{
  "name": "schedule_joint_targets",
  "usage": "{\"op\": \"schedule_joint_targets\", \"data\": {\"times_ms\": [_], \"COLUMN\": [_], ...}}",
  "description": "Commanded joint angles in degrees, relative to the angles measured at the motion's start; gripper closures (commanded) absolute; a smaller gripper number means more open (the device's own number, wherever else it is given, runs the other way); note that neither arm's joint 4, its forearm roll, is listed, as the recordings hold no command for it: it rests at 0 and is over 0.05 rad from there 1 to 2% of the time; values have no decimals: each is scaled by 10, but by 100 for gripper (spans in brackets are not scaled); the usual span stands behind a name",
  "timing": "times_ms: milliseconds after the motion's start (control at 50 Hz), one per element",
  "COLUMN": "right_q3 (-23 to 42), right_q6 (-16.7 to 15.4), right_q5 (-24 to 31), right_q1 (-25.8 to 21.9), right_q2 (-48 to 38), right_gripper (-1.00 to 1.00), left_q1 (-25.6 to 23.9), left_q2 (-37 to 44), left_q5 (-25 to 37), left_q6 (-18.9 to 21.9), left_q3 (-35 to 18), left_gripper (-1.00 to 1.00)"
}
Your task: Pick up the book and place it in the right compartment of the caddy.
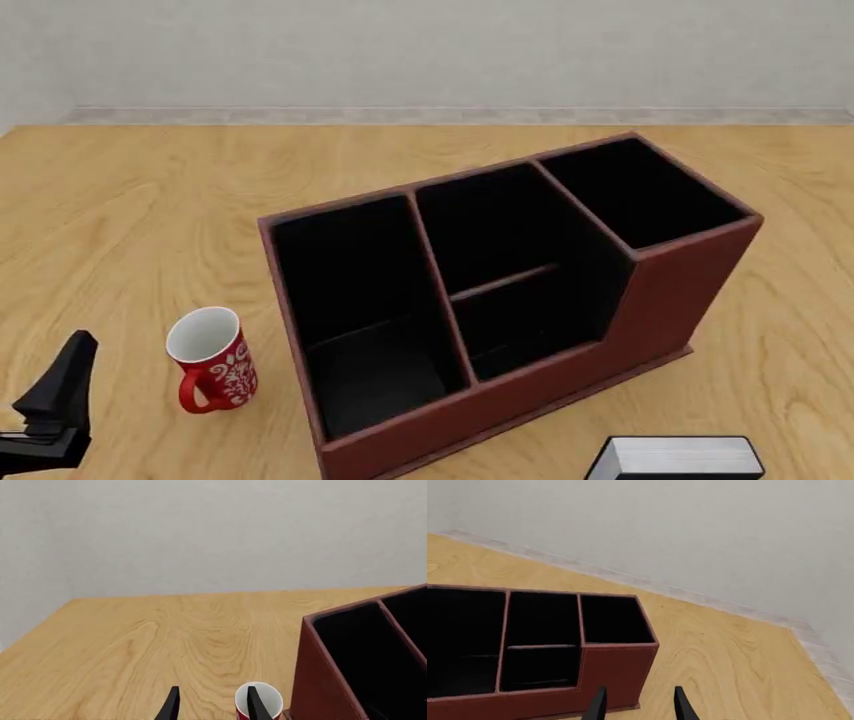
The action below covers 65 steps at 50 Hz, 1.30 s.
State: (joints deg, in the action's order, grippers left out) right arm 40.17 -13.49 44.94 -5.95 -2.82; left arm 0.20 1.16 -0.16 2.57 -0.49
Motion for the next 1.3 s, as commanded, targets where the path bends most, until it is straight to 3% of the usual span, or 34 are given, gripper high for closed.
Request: {"op": "schedule_joint_targets", "data": {"times_ms": [20, 60, 120, 140, 220, 260, 300, 320, 360, 380, 420, 480, 560, 600, 640, 940, 1300], "right_q3": [78, 78, 90, 79, 64, 29, 28, 14, 17, 13, 18, -3, 0, -15, -16, 19, 34], "right_q6": [-88, -113, -116, -153, -187, -260, -260, -299, -301, -324, -322, -375, -398, -435, -451, -501, -515], "right_q5": [92, 102, 108, 110, 110, 113, 112, 113, 114, 115, 117, 130, 137, 150, 159, 208, 247], "right_q1": [-24, -27, -25, -16, -12, -10, -8, -10, -16, -22, -23, -24, -31, -29, -25, -26, -43], "right_q2": [-42, -43, -47, -42, -34, -14, -13, -5, -6, -2, -5, 11, 5, 16, 16, -23, -84], "right_gripper": [-100, -100, -100, -100, -100, -100, -100, -100, -100, -100, -100, -100, -100, -100, -100, -100, -100], "left_q1": [4, 5, 4, 3, 7, 11, 12, 15, 15, 16, 18, 22, 23, 24, 23, 20, 15], "left_q2": [-7, -8, -8, -8, -8, -9, -10, -10, -10, -10, -10, -11, -11, -11, -8, -11, -11], "left_q5": [9, 9, 8, 9, 9, 10, 11, 12, 13, 14, 14, 15, 15, 16, 14, 13, 10], "left_q6": [3, 0, 2, 1, 1, 1, 1, 1, 2, 4, 5, 5, 7, 7, 7, 9, 13], "left_q3": [2, 2, 2, 0, -2, -2, -2, -3, -4, -5, -5, -7, -7, -8, -10, -5, 2], "left_gripper": [-100, -100, -100, -100, -100, -100, -100, -100, -100, -100, -100, -100, -100, -100, -100, -100, -100]}}
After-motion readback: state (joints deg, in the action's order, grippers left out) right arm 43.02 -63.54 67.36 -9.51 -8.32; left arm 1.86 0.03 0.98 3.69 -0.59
